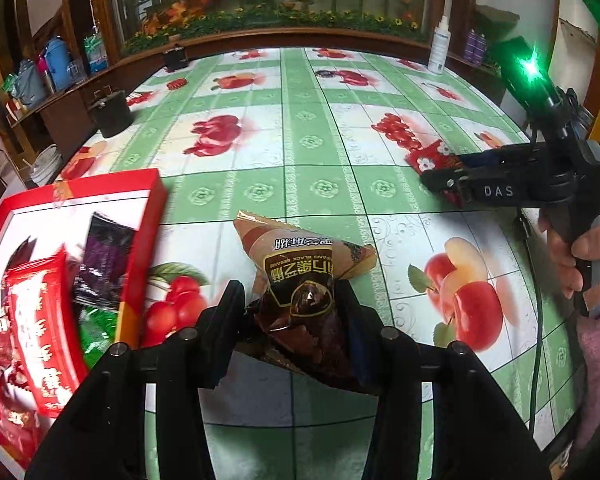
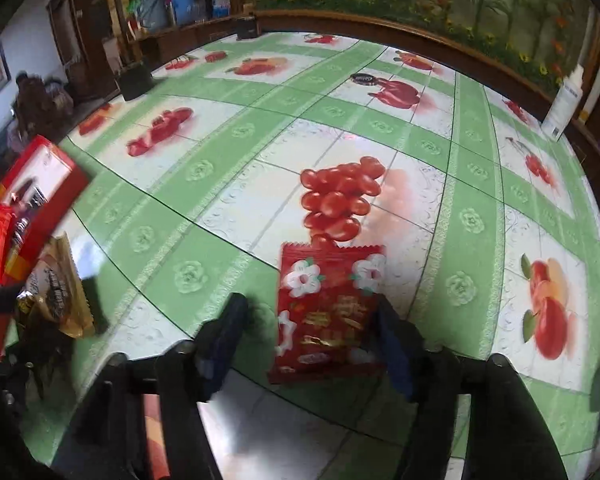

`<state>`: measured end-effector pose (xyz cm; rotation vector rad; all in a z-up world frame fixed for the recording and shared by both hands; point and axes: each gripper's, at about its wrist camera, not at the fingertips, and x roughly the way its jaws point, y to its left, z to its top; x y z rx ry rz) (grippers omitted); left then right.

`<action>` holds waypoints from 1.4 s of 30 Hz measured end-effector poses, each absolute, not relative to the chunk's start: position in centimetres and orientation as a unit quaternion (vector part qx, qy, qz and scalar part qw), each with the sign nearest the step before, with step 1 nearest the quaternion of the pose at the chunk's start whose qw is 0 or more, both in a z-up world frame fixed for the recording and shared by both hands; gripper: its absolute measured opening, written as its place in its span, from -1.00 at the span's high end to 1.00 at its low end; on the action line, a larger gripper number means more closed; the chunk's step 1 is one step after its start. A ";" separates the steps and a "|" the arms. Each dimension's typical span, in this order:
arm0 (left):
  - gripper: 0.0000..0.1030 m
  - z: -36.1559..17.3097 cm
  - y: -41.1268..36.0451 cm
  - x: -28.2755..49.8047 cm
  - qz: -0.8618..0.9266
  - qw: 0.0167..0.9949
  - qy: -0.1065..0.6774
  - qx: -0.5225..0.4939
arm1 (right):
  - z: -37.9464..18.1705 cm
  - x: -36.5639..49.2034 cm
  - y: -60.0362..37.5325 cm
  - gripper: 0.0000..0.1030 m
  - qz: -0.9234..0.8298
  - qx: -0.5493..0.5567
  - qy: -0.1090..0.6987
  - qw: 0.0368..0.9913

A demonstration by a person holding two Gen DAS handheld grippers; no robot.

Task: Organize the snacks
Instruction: 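Carry the pouch and floral packet over the white tray and open both tools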

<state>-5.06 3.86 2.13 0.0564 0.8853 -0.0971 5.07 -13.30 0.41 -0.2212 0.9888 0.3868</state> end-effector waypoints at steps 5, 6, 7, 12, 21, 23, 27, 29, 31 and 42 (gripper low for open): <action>0.14 3.1 4.5 -6.1 -0.049 0.913 0.405 0.024 | 0.7 4.7 -14.5 0.29 0.177 -0.065 0.467 0.864; 0.14 3.4 4.5 -6.4 -0.048 0.916 0.397 0.029 | 0.7 4.7 -14.8 0.30 0.174 -0.049 0.468 0.865; 0.14 3.6 4.5 -6.5 -0.048 0.918 0.392 0.031 | 0.7 4.6 -15.3 0.31 0.170 -0.028 0.468 0.866; 0.14 4.7 5.0 -7.4 -0.046 0.929 0.367 0.035 | 1.0 3.8 -15.8 0.36 0.197 0.055 0.459 0.865; 0.14 6.4 8.1 -8.9 -0.017 0.944 0.329 0.017 | 4.2 1.4 -13.2 0.37 0.299 0.155 0.384 0.860; 0.14 6.6 9.0 -9.2 -0.010 0.946 0.325 0.012 | 4.5 0.8 -11.8 0.37 0.314 0.156 0.374 0.858; 0.13 7.1 11.0 -9.9 0.004 0.949 0.316 -0.004 | 4.6 0.0 -8.7 0.37 0.341 0.155 0.369 0.851; 0.13 7.2 12.3 -10.3 0.014 0.950 0.312 -0.013 | 4.4 -0.4 -6.7 0.37 0.353 0.148 0.371 0.846; 0.13 7.3 13.5 -10.8 0.023 0.951 0.307 -0.021 | 4.3 -0.8 -4.6 0.38 0.365 0.144 0.371 0.842; 0.13 6.9 20.1 -12.7 0.098 0.947 0.303 -0.045 | 3.4 -1.3 3.3 0.37 0.400 0.153 0.382 0.819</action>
